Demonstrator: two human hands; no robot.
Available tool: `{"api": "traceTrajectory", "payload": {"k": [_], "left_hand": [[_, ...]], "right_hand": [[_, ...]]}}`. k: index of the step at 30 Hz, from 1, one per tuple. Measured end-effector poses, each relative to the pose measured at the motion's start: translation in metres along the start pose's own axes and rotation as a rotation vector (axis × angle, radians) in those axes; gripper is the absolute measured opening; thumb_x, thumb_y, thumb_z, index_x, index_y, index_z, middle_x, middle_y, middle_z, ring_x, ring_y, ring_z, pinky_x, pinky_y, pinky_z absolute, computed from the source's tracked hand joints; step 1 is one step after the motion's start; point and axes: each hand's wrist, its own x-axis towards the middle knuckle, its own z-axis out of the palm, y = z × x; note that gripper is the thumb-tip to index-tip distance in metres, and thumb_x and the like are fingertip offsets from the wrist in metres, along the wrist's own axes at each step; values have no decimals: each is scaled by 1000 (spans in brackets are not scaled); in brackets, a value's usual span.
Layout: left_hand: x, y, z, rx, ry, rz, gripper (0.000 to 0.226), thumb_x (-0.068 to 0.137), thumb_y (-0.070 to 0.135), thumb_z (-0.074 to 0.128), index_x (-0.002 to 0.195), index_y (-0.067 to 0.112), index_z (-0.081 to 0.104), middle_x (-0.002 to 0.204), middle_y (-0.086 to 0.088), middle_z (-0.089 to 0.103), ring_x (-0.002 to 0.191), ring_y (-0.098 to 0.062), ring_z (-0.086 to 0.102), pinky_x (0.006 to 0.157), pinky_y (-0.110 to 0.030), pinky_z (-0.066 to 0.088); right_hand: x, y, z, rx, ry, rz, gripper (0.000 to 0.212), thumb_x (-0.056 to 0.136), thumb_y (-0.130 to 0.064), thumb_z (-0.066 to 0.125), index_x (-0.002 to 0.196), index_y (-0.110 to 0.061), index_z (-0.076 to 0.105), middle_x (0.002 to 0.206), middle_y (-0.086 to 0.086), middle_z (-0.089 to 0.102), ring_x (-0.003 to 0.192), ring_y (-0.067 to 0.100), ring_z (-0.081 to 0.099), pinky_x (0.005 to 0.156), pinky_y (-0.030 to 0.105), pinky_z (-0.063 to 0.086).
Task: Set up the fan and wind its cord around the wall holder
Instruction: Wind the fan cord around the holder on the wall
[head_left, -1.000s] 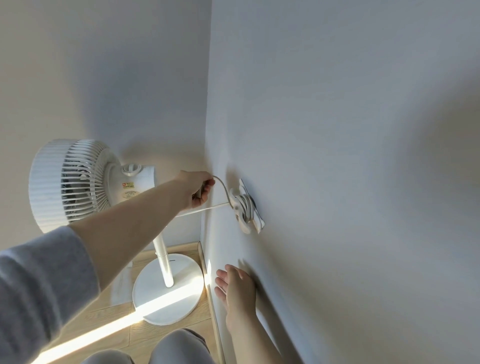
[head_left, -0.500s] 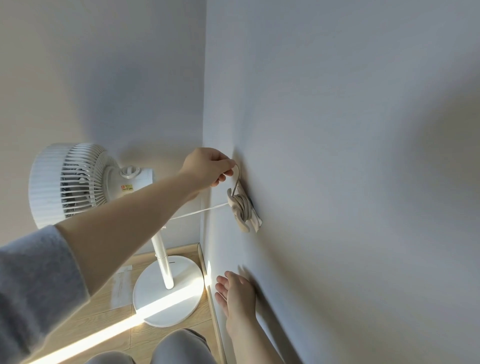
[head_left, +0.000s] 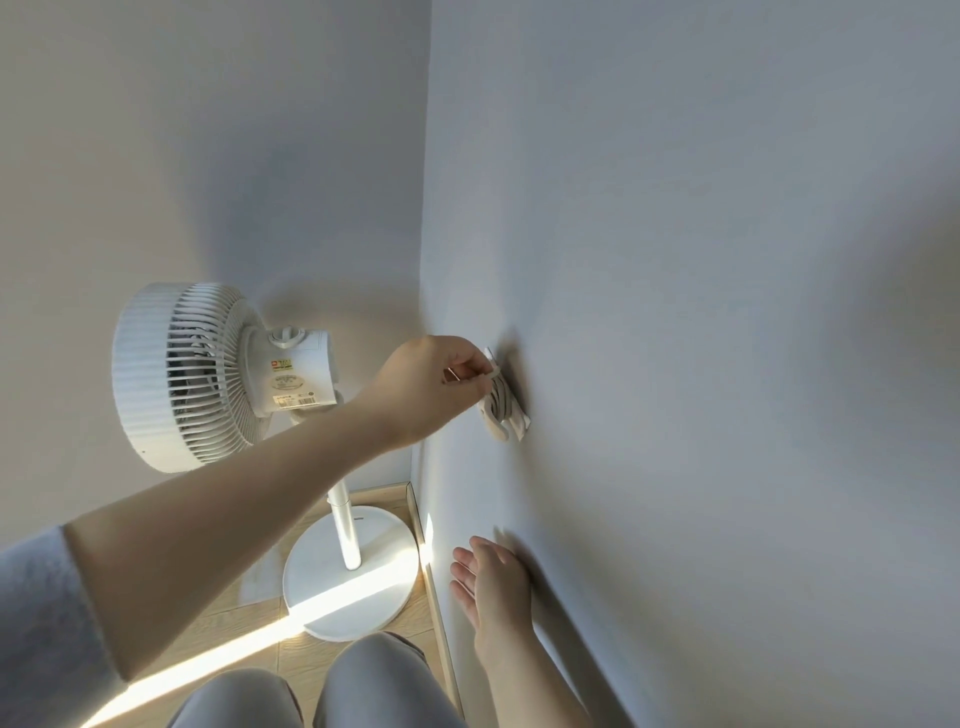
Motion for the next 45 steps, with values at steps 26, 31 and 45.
{"api": "traceTrajectory", "payload": {"k": [26, 31, 45], "left_hand": [[-40, -2, 63, -1061, -81, -661, 15, 74, 5, 75, 82, 7, 63, 81, -10, 74, 73, -19, 71, 71, -24, 59], [-39, -6, 64, -1111, -197, -642, 10, 78, 7, 71, 83, 14, 65, 73, -1, 71, 66, -14, 65, 78, -29, 54], [-32, -27, 62, -843, -143, -517, 23, 70, 10, 80, 91, 9, 69, 77, -2, 63, 57, -8, 54, 60, -15, 52]], "right_hand": [[-28, 12, -23, -58, -9, 14, 25, 93, -6, 39, 97, -9, 64, 97, 14, 68, 104, 33, 65, 93, 34, 51], [-25, 16, -24, -70, -26, 34, 32, 94, -9, 40, 121, -6, 57, 93, 1, 67, 92, 19, 66, 91, 32, 51], [-24, 4, -20, -84, -78, -12, 29, 94, -10, 40, 117, -12, 58, 98, 1, 68, 89, 12, 67, 80, 23, 53]]}}
